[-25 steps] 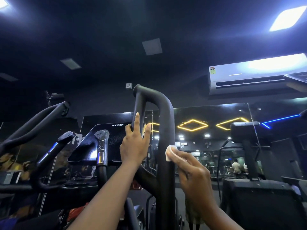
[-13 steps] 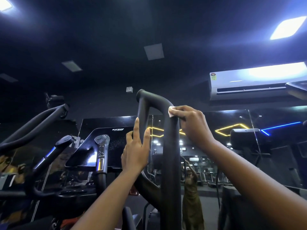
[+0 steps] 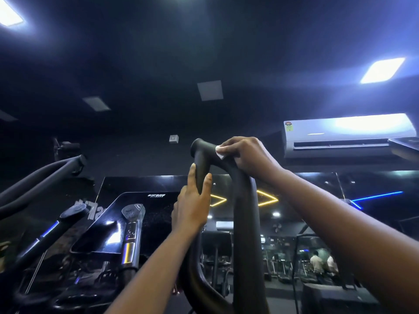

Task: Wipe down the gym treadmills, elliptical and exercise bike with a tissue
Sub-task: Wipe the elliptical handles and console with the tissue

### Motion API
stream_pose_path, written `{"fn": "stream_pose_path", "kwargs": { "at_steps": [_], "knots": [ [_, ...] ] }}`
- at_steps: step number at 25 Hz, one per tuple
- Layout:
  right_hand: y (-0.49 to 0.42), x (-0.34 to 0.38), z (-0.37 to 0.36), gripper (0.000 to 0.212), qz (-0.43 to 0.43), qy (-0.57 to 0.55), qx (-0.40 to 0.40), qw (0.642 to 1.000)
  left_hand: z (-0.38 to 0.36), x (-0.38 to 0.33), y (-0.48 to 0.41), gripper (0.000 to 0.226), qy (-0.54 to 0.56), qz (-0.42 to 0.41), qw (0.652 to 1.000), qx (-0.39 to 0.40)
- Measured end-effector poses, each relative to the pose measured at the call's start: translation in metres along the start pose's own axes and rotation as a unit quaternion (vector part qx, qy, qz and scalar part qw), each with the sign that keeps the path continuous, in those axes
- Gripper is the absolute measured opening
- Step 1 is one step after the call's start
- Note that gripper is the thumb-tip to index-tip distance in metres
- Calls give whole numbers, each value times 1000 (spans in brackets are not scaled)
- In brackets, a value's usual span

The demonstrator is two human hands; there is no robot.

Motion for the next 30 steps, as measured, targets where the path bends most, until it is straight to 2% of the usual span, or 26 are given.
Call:
{"fn": "stream_pose_path", "kwargs": {
  "at_steps": [2,4,9,13,15,17,20,25,30],
  "knots": [
    [1,-4,6,22,35,24,21,999,1,0,1,62,7,0,1000,-2],
    [19,-7,17,23,58,28,2,998,1,-1,4,60,2,-5,1000,-2],
    [89,-1,32,33,54,16,-31,998,2,-5,5,60,2,2,1000,-3],
    [35,14,30,25,83,-18,-69,994,3,-6,8,61,1,-7,1000,-4],
    [-6,24,13,23,104,-7,-26,994,3,-4,10,64,-2,-17,1000,-10],
    [-32,29,-10,23,113,33,51,992,2,-3,9,71,-2,-15,1000,0],
    [-46,23,-28,26,87,56,132,986,1,-2,7,72,-6,-18,1000,-5],
    [-25,0,-4,32,97,107,99,985,3,-3,8,61,-4,-16,1000,-11],
    [-34,-1,-4,26,72,85,76,991,4,-5,10,60,1,-14,1000,-7]
  ]
}}
Point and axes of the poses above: each hand's wrist, its own y-axis away from the middle knuckle, its own z-axis out of the back of the hand, x = y × z, the point moved 2 cm from there along -y, towards the middle knuckle, and after that the axes turned 2 degrees about -x, right-handed, at the moved point
